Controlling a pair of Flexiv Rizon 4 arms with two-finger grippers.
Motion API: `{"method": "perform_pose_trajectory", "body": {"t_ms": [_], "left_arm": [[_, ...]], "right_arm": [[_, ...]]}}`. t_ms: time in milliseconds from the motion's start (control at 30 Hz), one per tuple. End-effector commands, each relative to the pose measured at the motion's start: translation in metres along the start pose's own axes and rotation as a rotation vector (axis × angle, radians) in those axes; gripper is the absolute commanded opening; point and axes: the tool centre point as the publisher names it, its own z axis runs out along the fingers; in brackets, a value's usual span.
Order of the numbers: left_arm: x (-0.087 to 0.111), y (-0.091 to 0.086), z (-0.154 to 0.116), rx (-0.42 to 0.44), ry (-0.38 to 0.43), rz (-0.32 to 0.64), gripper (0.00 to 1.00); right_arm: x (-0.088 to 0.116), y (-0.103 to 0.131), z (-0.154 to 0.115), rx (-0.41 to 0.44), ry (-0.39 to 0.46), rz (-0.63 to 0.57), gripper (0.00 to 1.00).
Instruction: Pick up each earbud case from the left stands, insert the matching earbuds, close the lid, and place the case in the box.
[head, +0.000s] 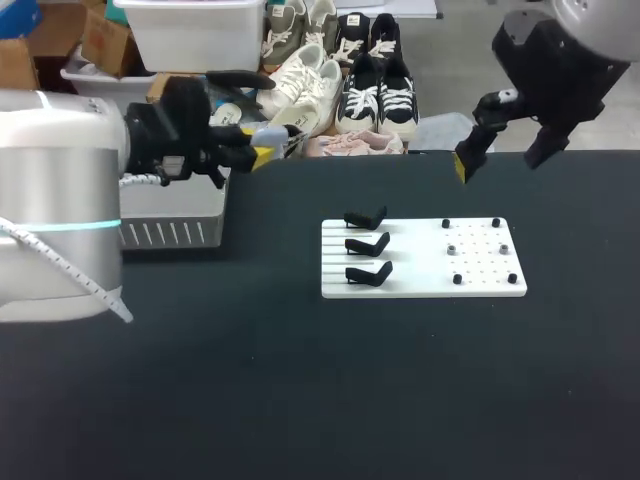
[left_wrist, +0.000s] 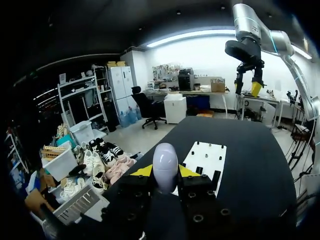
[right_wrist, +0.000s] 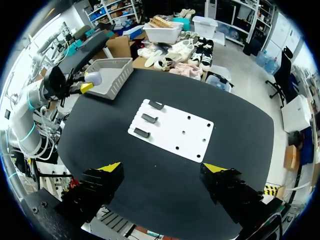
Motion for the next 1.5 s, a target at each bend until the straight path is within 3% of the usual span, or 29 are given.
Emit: {"method": "perform_pose_trajectory", "body": {"t_ms": [33,300,567,933,1067,1267,1333,1433,1467,1500], "left_arm": [[0.008,0.002,-0.027,-0.268,0.038,-0.029,0.0],[0.043,0.045,-0.065,-0.359,0.101,-0.124,0.0],[0.061,0.093,-0.074,-0.363,0.113,-0.147,0.0],[0.101,0.16,-0.045,-0.28,0.148,-0.21,0.0],[0.112,0.171,-0.031,-0.232,0.19,-0.232,0.0],[0.121,0.173,-0.014,-0.176,0.236,-0.241,0.0],[0.121,0.17,-0.011,-0.155,0.258,-0.233,0.15],[0.123,0.165,-0.012,-0.153,0.258,-0.243,0.45],[0.123,0.163,-0.013,-0.153,0.26,-0.244,0.77],[0.123,0.162,-0.014,-0.154,0.26,-0.245,1.0]], "right_arm": [[0.003,0.001,-0.001,0.004,-0.006,0.003,1.0],[0.003,0.001,-0.001,0.004,-0.006,0.003,1.0],[0.003,0.001,-0.001,0.004,-0.006,0.003,1.0],[0.003,0.001,-0.001,0.004,-0.006,0.003,1.0],[0.003,0.001,-0.001,0.004,-0.006,0.003,1.0],[0.003,0.001,-0.001,0.004,-0.006,0.003,1.0],[0.003,0.001,-0.001,0.004,-0.006,0.003,1.0],[0.003,0.001,-0.001,0.004,-0.006,0.003,1.0],[0.003,0.001,-0.001,0.004,-0.006,0.003,1.0],[0.003,0.001,-0.001,0.004,-0.006,0.003,1.0]]}}
